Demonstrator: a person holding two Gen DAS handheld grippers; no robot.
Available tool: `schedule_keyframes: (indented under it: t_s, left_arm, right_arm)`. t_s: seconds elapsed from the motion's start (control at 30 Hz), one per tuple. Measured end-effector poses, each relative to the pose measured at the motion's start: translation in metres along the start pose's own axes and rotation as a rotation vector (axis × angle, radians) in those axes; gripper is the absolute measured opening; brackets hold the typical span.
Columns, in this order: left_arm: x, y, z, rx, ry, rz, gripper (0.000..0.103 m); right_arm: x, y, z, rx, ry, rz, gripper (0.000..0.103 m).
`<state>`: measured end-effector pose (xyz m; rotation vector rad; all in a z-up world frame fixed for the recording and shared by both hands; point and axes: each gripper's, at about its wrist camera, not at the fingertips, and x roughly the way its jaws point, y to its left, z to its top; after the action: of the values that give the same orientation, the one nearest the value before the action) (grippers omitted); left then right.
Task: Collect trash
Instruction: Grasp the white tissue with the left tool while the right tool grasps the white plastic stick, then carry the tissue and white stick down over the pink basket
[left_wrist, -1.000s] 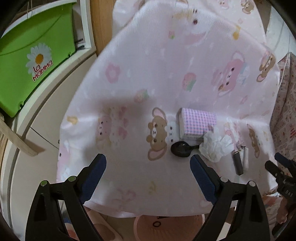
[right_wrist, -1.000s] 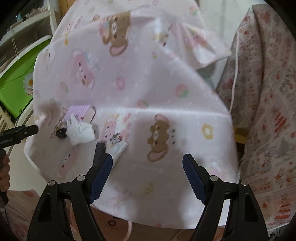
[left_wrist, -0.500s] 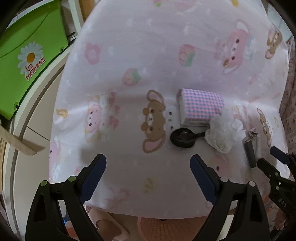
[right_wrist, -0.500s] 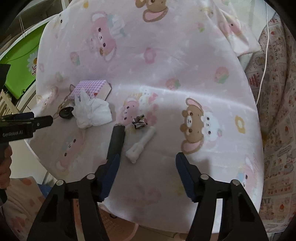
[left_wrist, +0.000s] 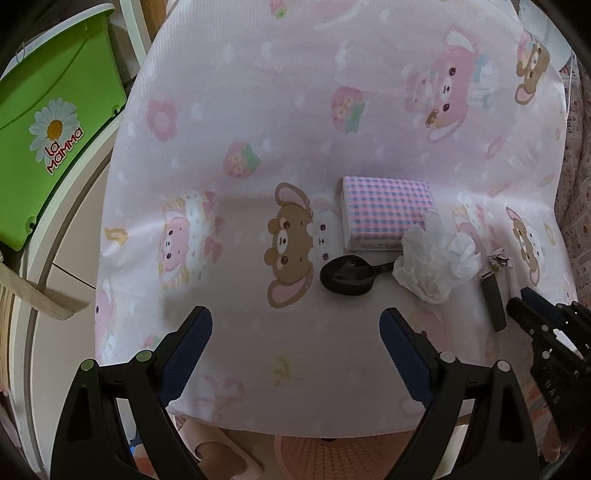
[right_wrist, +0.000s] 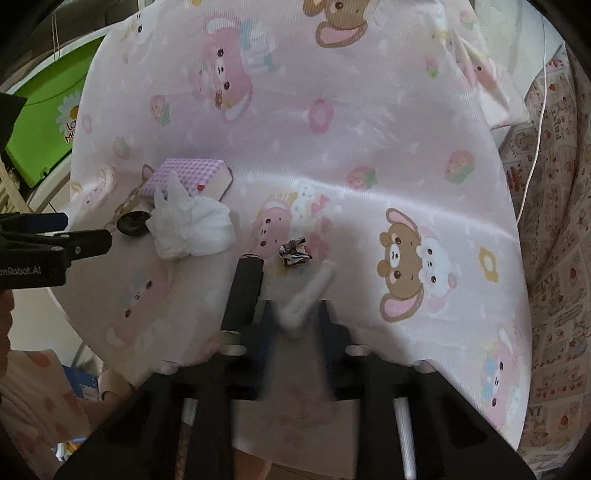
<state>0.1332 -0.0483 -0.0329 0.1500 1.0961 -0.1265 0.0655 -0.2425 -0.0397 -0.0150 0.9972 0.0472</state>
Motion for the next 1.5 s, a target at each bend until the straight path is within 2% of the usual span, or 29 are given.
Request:
schedule_keyframes:
  t_s: [0.2, 0.27, 0.3, 0.37, 0.43, 0.53, 0.63, 0.77, 0.8, 0.87, 0.93, 1.17, 1.5]
  left_arm:
    - [0.002, -0.008, -0.003, 0.032, 0.002, -0.016, 0.089]
    - [0.002, -0.014, -0.004, 0.042, 0.004, -0.051, 0.07]
    - [0.002, -0.018, -0.004, 0.054, 0.0, -0.084, 0.064]
    - [-0.002, -0.028, -0.004, 0.084, -0.014, -0.163, 0.036]
    - [-0.004, -0.037, -0.003, 0.097, -0.026, -0.225, 0.03]
    - [-0.007, -0.053, 0.0, 0.088, -0.037, -0.273, 0.03]
    - [0.001, -0.058, 0.003, 0.081, -0.041, -0.245, 0.035]
    - [0.017, -0.056, 0.004, 0.056, -0.023, -0.236, 0.035]
    - [0.018, -0.058, 0.006, 0.058, -0.02, -0.232, 0.035]
    - [0.022, -0.059, 0.006, 0.059, -0.008, -0.241, 0.015]
    - [0.021, -0.06, 0.006, 0.06, -0.011, -0.248, 0.012]
    - [-0.004, -0.059, -0.002, 0.126, -0.05, -0.206, 0.011]
    - [-0.016, -0.042, -0.012, 0.114, -0.054, -0.2, 0.012]
  right_arm:
    - [-0.022, -0.014, 0.004, 0.053, -0.069, 0.027, 0.017]
    - [-0.023, -0.02, 0.005, 0.068, -0.06, 0.021, 0.017]
    - [-0.023, -0.022, 0.005, 0.078, -0.056, 0.018, 0.017]
    - [-0.022, -0.027, 0.005, 0.101, -0.042, 0.036, 0.017]
    - [-0.021, -0.029, 0.005, 0.123, -0.034, 0.065, 0.017]
    - [-0.023, -0.028, 0.007, 0.119, -0.037, 0.064, 0.017]
    - [-0.024, -0.025, 0.008, 0.109, -0.042, 0.067, 0.017]
    - [-0.025, -0.025, 0.008, 0.103, -0.04, 0.068, 0.017]
    - [-0.025, -0.025, 0.008, 0.104, -0.04, 0.069, 0.017]
    - [-0.026, -0.025, 0.007, 0.106, -0.043, 0.07, 0.017]
    - [-0.027, -0.025, 0.007, 0.104, -0.047, 0.071, 0.017]
    - [-0.031, -0.021, 0.006, 0.091, -0.054, 0.079, 0.018]
    - [-0.037, -0.012, 0.003, 0.072, -0.067, 0.081, 0.017]
